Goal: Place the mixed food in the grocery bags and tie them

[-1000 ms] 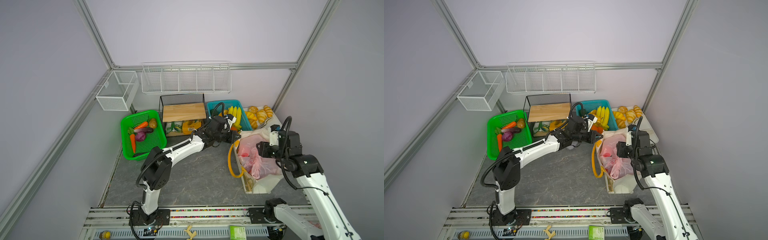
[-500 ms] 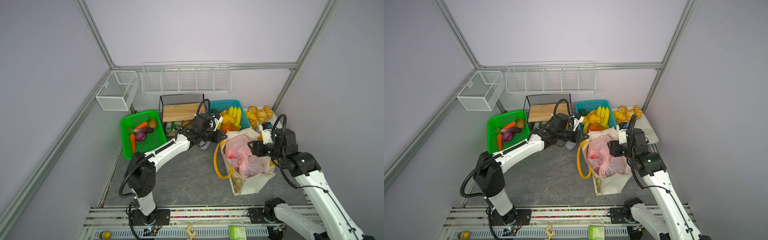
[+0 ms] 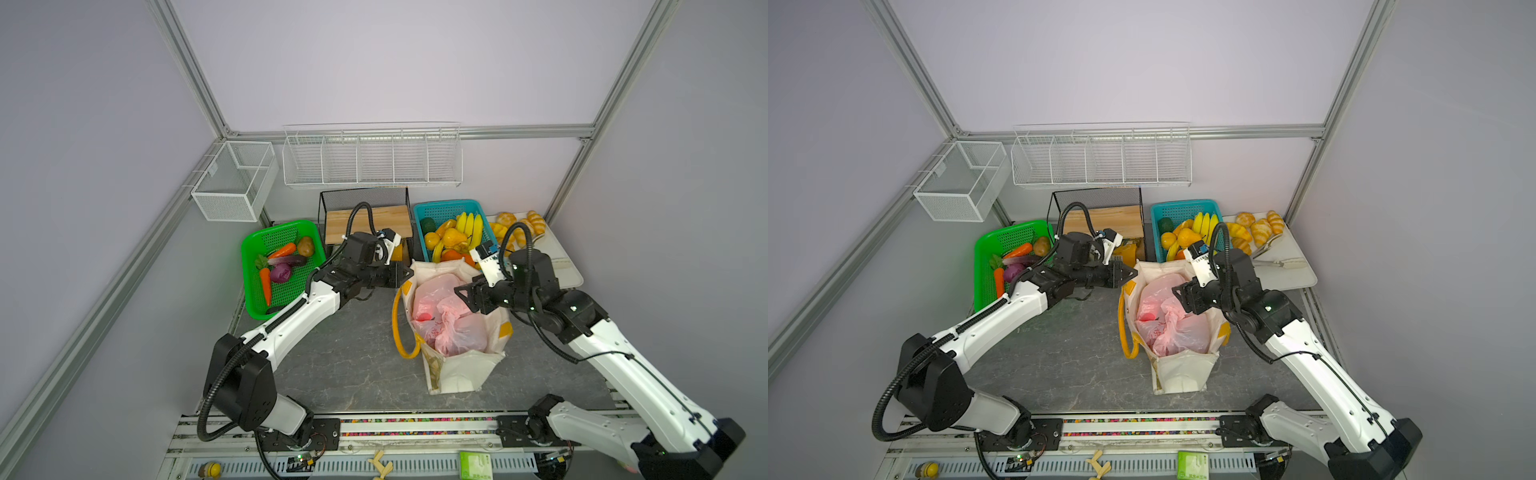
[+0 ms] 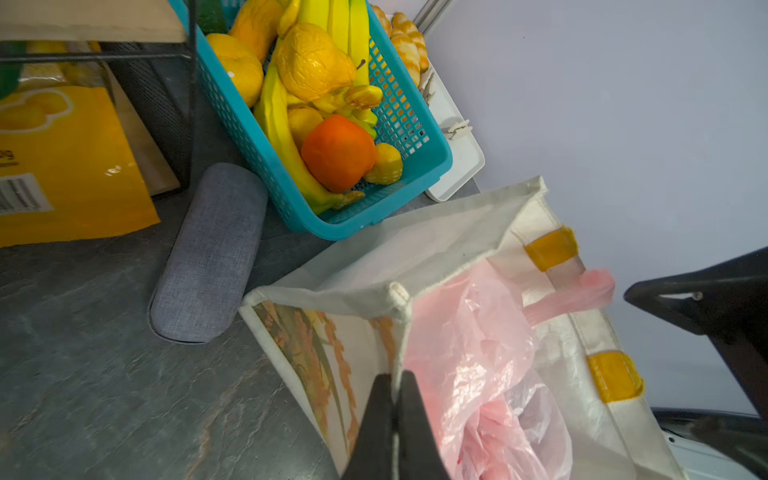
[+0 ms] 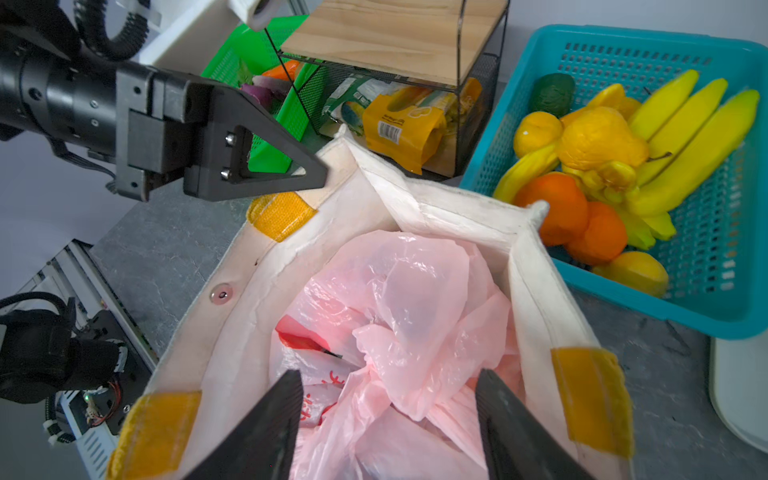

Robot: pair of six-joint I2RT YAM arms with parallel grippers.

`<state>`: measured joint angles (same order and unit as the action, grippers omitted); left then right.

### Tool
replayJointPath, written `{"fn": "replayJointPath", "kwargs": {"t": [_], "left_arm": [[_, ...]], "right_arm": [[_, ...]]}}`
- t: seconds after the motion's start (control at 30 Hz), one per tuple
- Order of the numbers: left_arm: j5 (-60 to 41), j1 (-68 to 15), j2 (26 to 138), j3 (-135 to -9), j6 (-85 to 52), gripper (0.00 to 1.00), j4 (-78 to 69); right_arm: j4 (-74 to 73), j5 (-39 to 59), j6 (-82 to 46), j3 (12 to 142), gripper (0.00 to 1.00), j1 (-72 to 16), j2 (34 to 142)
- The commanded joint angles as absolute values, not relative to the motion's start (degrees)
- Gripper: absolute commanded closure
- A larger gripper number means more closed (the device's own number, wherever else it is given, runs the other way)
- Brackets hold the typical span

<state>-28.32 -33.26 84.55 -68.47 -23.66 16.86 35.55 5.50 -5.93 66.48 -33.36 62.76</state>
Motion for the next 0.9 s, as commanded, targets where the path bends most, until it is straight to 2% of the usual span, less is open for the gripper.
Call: {"fn": "replayJointPath", "kwargs": {"t": [0.0, 0.1, 0.3, 0.47, 0.63, 0.8, 0.87], "left_arm": [[-27.77, -31.64, 81.69, -67.78, -22.68, 1.00, 15.32], [-27.69, -30.29, 80.79, -67.24, -22.63, 1.00, 15.31], [-25.48, -29.27, 81.09, -67.80, -21.89, 1.00, 15.93], [-23.91, -28.92, 81.60, -67.59, -21.80, 1.00, 15.56], [-23.29, -27.81, 81.56, -67.67, -21.72, 1.00, 15.37], [-23.10, -26.28, 81.04, -68.54, -20.87, 1.00, 16.16], [-23.06, -25.86, 80.95, -68.55, -20.83, 1.00, 16.00]], "right_arm": [[31.69, -0.09, -4.60, 68.18, 0.32, -36.19, 68.06], [30.95, -3.25, -4.70, 69.08, 0.36, -37.29, 73.69], [29.59, -2.03, -5.34, 65.84, 0.55, -40.08, 79.51], [27.25, -0.54, -6.66, 63.05, 0.61, -41.66, 83.69], [27.38, 2.68, -5.86, 64.36, 0.58, -41.70, 85.15], [32.37, 4.08, -2.76, 68.89, 0.40, -41.82, 79.50], [35.52, 3.41, -1.17, 70.44, 0.36, -41.76, 77.42]]}}
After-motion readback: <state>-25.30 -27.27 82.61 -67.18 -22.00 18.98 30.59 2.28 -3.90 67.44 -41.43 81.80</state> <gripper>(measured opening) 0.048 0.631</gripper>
